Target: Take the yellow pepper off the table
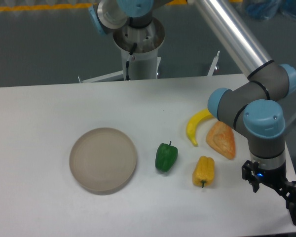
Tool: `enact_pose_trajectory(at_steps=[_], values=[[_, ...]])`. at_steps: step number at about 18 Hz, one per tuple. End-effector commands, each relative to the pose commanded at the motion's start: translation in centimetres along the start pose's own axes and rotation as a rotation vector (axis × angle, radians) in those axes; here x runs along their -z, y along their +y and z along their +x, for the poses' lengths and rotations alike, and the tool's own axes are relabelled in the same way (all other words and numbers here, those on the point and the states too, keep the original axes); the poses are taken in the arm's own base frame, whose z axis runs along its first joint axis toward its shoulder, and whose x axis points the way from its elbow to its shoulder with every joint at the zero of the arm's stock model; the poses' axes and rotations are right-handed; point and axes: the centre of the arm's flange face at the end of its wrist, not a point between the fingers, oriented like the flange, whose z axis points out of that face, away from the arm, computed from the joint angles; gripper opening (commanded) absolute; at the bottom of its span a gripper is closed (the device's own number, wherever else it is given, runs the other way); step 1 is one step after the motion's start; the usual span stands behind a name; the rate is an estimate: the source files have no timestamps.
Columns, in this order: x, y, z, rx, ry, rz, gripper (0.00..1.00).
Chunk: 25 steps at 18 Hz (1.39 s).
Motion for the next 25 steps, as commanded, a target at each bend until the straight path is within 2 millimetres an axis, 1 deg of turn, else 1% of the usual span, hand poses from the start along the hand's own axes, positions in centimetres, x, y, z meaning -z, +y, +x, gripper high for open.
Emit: enact_pose_trajectory(at_steps=[3, 6, 8, 10, 12, 15, 16, 17, 18, 20, 21, 23, 25], values=[[0.2, 0.0, 0.1, 0.003, 0.001, 0.000, 1.00], [1.2, 0.4, 1.1, 0.009, 0.013, -0.005, 1.00], [2.5, 1.3, 2.0, 0.035, 0.024, -0.007, 1.00], [3.4, 1.8, 2.8, 0.039, 0.033, -0.009, 1.00], [5.1, 2.3, 4.0, 0.037, 0.071, -0.021, 1.00], [8.4, 5.2, 5.6, 0.076, 0.185, -0.049, 1.00], [8.7, 5.4, 6.0, 0.115, 0.206, -0.039, 1.00], [8.4, 5.5, 6.8, 0.164, 0.235, -0.032, 1.00], [7.7, 5.8, 7.4, 0.220, 0.262, -0.024, 1.00], [7.2, 5.1, 8.0, 0.405, 0.310, 0.031, 1.00], [6.3, 4.8, 8.5, 0.498, 0.342, 0.043, 1.00], [5.2, 4.5, 8.8, 0.555, 0.370, 0.048, 1.00], [4.4, 4.3, 9.4, 0.564, 0.393, 0.068, 1.00]])
